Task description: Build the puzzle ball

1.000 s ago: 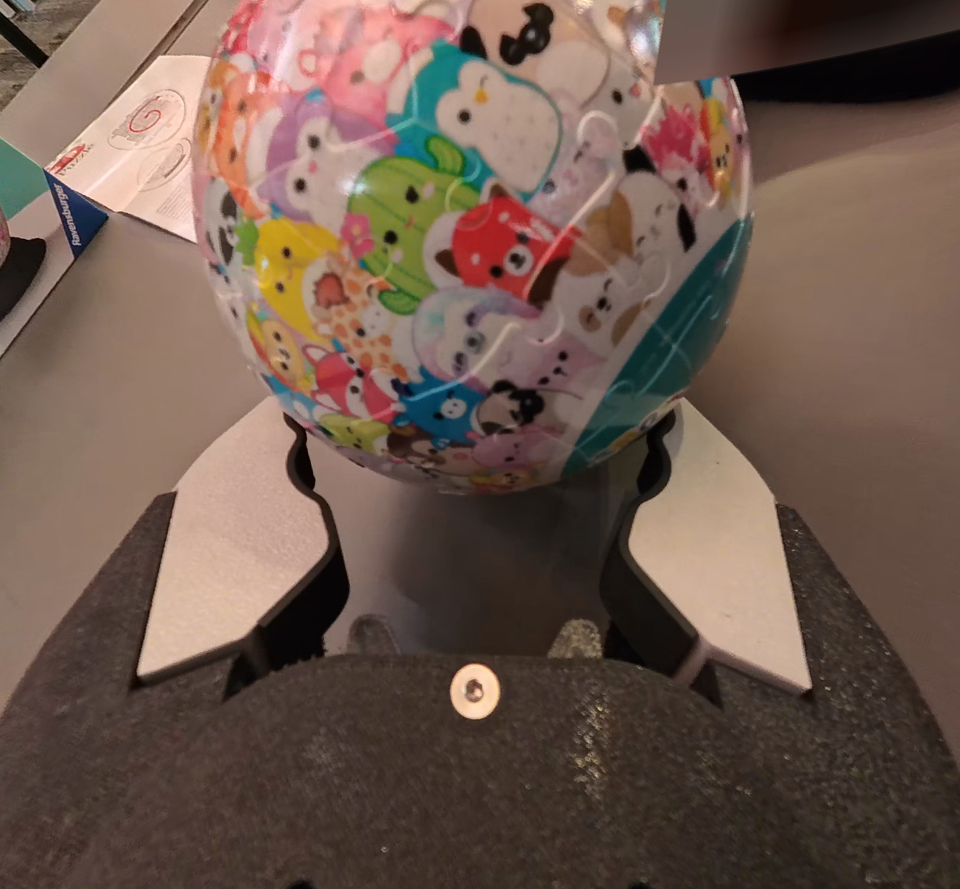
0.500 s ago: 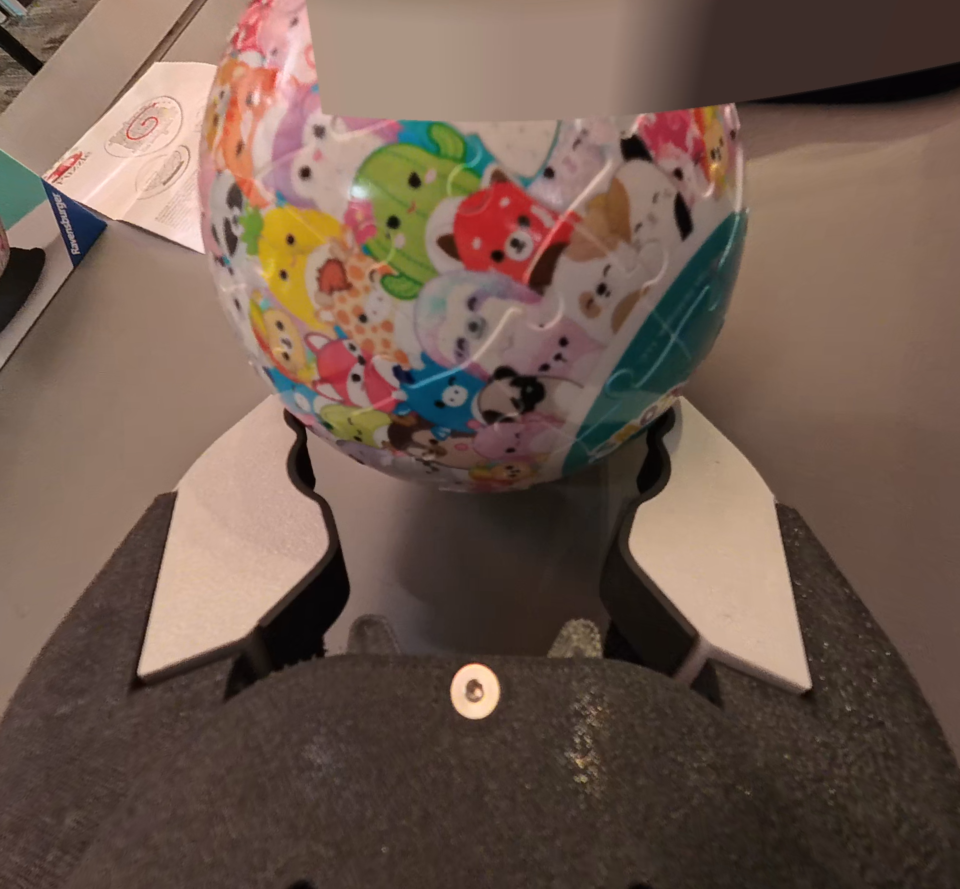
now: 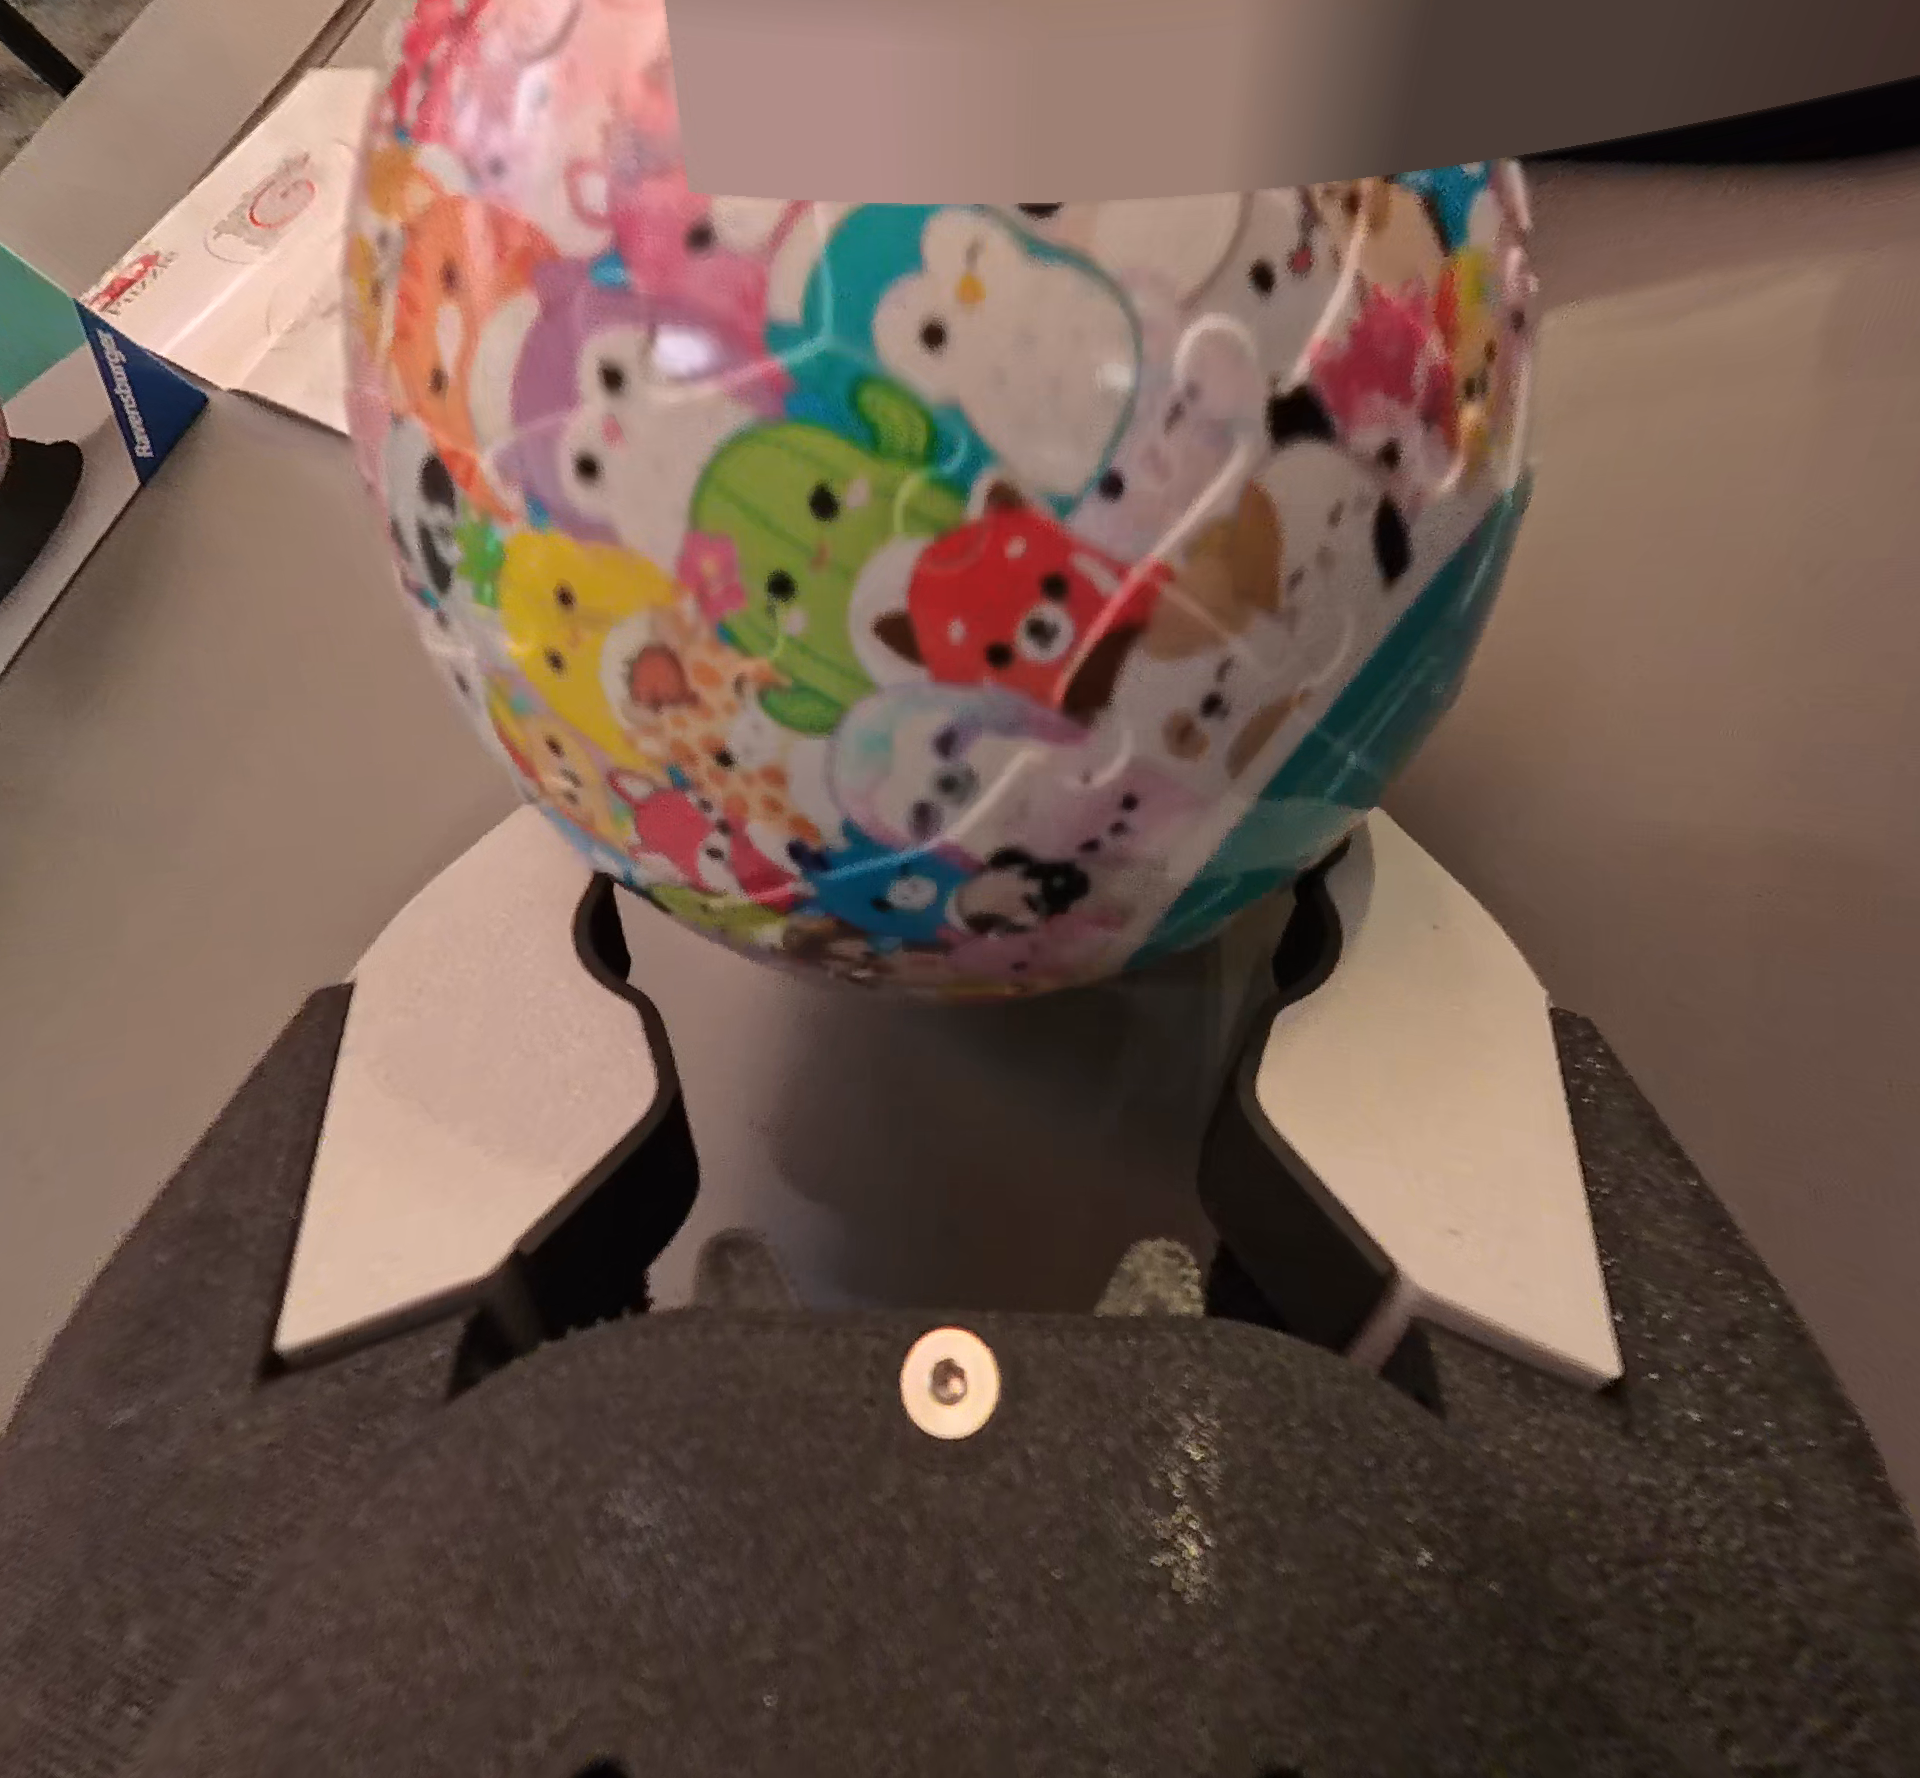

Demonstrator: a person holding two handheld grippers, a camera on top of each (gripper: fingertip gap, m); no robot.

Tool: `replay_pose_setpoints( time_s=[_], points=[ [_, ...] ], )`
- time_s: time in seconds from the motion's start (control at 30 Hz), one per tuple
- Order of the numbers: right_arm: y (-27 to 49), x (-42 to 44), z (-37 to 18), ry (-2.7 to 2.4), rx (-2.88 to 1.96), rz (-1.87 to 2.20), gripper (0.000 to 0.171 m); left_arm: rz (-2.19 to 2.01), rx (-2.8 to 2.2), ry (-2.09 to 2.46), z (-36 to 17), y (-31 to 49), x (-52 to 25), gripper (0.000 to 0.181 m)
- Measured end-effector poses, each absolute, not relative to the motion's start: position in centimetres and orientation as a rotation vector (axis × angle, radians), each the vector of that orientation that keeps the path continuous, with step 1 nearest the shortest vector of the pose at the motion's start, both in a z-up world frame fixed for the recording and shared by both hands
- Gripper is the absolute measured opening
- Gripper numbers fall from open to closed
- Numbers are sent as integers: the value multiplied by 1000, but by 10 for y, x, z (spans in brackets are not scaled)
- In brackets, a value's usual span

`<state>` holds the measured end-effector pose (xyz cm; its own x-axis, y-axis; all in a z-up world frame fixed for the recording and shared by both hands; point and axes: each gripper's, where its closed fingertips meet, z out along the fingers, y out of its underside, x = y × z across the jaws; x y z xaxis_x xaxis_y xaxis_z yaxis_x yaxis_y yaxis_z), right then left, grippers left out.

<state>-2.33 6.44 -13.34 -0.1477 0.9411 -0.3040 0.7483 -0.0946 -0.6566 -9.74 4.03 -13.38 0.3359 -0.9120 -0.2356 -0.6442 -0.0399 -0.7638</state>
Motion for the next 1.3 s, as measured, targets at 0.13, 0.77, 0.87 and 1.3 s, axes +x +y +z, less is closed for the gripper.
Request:
replay_pose_setpoints(
  time_s=[0.13,0.77,0.87,1.3],
  points=[
    [65,-23,-127,-1882,-1831,1085,42,-389,-1809,1375,-140,38,-104,124],
    [47,-31,-113,-1782,-1773,821,42,-567,-1873,1186,-129,4,-125,131],
    [44,-33,-109,-1783,-1766,742,42,-567,-1861,1178,-127,-3,-126,132],
    [48,-33,-92,-1739,-1743,325,15,-590,-1765,1165,-115,-26,-134,131]
  ],
)
